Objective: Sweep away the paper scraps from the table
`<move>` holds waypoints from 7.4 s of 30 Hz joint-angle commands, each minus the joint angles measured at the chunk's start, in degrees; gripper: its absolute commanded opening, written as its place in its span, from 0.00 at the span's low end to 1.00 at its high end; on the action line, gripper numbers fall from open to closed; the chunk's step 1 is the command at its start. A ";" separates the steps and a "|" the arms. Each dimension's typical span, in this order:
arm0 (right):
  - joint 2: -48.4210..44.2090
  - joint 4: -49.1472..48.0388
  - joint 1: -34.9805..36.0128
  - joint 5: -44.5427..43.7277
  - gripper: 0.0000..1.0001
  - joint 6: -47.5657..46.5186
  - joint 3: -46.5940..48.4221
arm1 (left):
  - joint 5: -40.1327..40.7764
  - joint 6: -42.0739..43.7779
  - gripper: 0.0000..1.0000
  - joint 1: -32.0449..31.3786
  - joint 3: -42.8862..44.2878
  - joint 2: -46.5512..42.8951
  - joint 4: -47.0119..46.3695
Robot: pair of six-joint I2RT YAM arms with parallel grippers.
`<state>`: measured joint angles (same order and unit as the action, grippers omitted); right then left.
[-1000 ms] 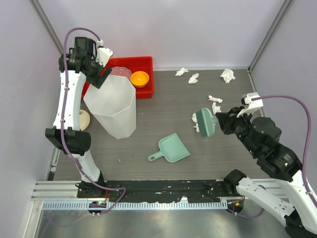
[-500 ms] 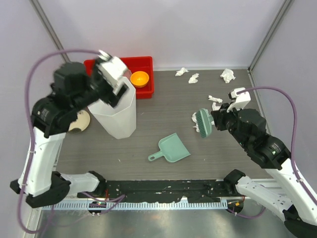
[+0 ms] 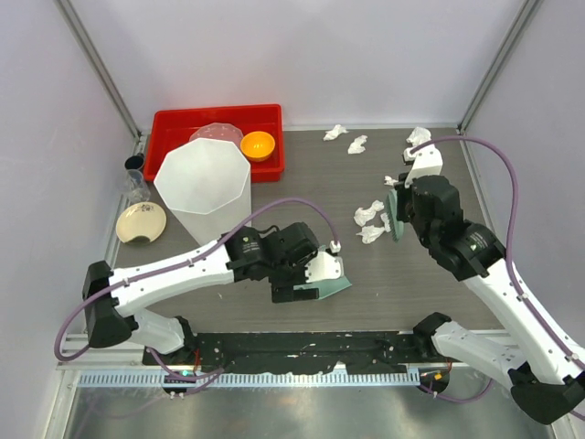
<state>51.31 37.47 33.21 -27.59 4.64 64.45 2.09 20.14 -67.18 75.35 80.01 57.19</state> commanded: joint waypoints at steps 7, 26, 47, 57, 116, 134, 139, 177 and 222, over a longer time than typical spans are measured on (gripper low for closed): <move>2.30 -5.66 -8.86 3.95 0.01 -3.06 2.71 | 3.35 -12.12 1.00 0.55 -16.72 -1.43 -24.39; 22.85 -29.82 -29.77 22.74 0.01 -23.90 11.04 | -4.81 -10.47 0.97 7.94 -28.16 2.43 -30.91; 14.79 -18.49 -18.80 29.36 0.01 -16.25 -3.98 | -2.53 -9.33 0.00 10.14 -23.50 6.57 -28.36; 20.32 -15.15 -18.71 26.62 0.01 -14.93 -1.86 | -0.94 -5.21 0.35 13.39 -22.53 7.44 -33.37; 13.30 -41.25 -8.16 47.98 0.01 -9.75 -16.37 | 5.04 2.09 0.00 21.47 -1.96 24.32 -23.00; 7.22 -18.59 -8.25 9.59 0.01 -6.41 -8.37 | 0.73 9.22 0.00 22.09 -8.38 16.94 -19.50; 9.77 -13.22 -8.16 9.22 0.01 3.59 -10.38 | -0.59 8.77 0.00 21.56 -8.03 17.11 -17.90; -0.24 -8.13 -3.77 11.79 0.01 -4.74 21.40 | -8.86 -1.68 0.00 22.88 7.87 6.39 -15.73; -5.69 -4.25 -3.77 20.12 0.01 -6.58 10.00 | 39.82 46.19 0.00 50.21 22.48 -15.75 10.94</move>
<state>46.81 37.34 29.41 -9.67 -1.50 74.83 32.80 48.07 -17.12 100.38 64.71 76.84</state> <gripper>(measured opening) 0.150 0.301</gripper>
